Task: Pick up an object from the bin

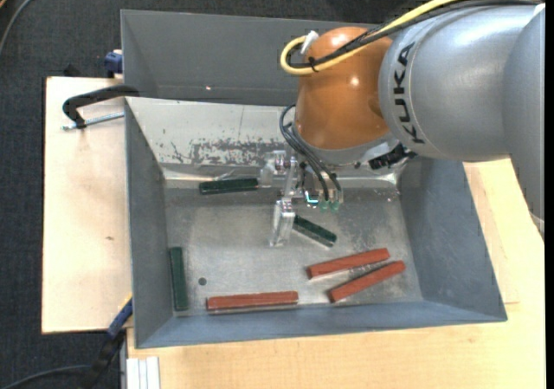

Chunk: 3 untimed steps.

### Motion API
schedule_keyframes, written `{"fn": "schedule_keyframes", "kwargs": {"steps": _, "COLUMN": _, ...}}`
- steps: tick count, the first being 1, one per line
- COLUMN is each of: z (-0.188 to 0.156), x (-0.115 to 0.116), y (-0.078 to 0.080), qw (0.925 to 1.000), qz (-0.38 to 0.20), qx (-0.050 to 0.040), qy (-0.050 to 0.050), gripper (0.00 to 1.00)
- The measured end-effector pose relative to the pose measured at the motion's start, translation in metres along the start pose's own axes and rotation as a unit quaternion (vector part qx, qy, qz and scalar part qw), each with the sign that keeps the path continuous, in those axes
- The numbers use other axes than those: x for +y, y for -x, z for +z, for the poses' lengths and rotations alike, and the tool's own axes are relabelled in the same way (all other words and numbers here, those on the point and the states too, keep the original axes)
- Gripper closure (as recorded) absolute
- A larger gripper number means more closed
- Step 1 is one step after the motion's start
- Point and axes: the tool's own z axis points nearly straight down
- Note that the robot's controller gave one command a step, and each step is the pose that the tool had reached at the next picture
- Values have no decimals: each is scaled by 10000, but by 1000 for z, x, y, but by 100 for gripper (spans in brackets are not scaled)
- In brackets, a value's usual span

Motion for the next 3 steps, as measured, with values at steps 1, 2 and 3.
{"fn": "schedule_keyframes", "kwargs": {"steps": 1, "z": 81, "x": -64, "y": -4, "qw": 9994, "qz": -353, "qx": 0, "qy": -18, "gripper": 0}}
{"fn": "schedule_keyframes", "kwargs": {"steps": 2, "z": 77, "x": -60, "y": -2, "qw": 9993, "qz": -371, "qx": -44, "qy": 2, "gripper": 100}}
{"fn": "schedule_keyframes", "kwargs": {"steps": 3, "z": -34, "x": -198, "y": -13, "qw": 9905, "qz": -1374, "qx": -98, "qy": -40, "gripper": 100}}
